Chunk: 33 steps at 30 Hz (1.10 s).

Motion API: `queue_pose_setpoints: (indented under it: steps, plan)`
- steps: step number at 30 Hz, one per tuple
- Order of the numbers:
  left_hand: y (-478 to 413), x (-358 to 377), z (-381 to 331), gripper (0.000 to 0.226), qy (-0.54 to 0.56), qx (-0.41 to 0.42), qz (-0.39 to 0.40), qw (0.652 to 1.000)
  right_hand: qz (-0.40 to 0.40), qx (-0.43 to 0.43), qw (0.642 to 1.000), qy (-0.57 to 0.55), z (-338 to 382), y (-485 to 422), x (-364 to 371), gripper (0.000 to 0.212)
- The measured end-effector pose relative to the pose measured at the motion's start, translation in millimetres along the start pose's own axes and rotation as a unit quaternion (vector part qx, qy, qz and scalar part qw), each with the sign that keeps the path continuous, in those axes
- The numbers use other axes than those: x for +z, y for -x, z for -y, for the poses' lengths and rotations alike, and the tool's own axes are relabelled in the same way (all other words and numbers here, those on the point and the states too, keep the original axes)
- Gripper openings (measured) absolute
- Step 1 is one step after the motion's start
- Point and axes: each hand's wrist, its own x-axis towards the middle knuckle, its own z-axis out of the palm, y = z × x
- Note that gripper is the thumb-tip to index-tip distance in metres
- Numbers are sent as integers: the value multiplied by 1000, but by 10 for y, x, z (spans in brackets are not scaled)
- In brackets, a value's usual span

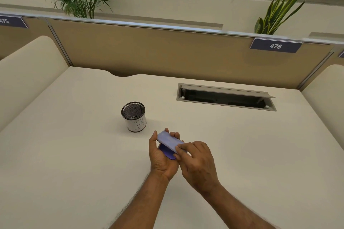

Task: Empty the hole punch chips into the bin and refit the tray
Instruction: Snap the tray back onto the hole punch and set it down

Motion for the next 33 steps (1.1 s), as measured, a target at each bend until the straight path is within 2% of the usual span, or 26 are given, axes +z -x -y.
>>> queue_pose_setpoints:
  steps: [7, 12, 14, 16, 18, 20, 24, 26, 29, 31, 33]
  plan:
    - [-38, -30, -3, 46, -38, -10, 1, 999, 39, 50, 997, -46, -79, -80, -54, 12]
    - [-29, -183, -32, 38, -128, -6, -39, 991, 92, 122, 984, -93, -235, -158, -122, 5]
    - [-47, -231, -19, 32, -211, 8, -66, 975, 115, 155, 976, -104, -296, -156, -130, 5]
    - [-68, -267, -39, 23, -326, 50, -68, 942, 139, 186, 965, -119, -350, -144, -133, 6]
    - [-84, -273, -91, 16, -431, 97, -33, 896, 160, 215, 954, -135, -425, -139, -148, 7]
    - [-104, -266, -152, 12, -488, 107, -4, 866, 172, 233, 945, -152, -496, -143, -160, 7]
    - [-141, -226, -188, 11, -489, 87, -1, 868, 169, 251, 931, -202, -552, -152, -151, 7]
    - [-154, -208, -163, 14, -466, 78, -22, 881, 136, 304, 899, -283, -564, -159, -143, 8]
    - [-152, -173, -94, 20, -396, 45, -59, 915, 94, 419, 786, -444, -588, -138, -147, 16]
    - [-137, -158, -43, 25, -356, 19, -82, 931, 97, 460, 719, -511, -603, -76, -135, 21]
    - [-119, -159, 7, 29, -349, 5, -102, 932, 101, 475, 693, -533, -621, -13, -133, 21]
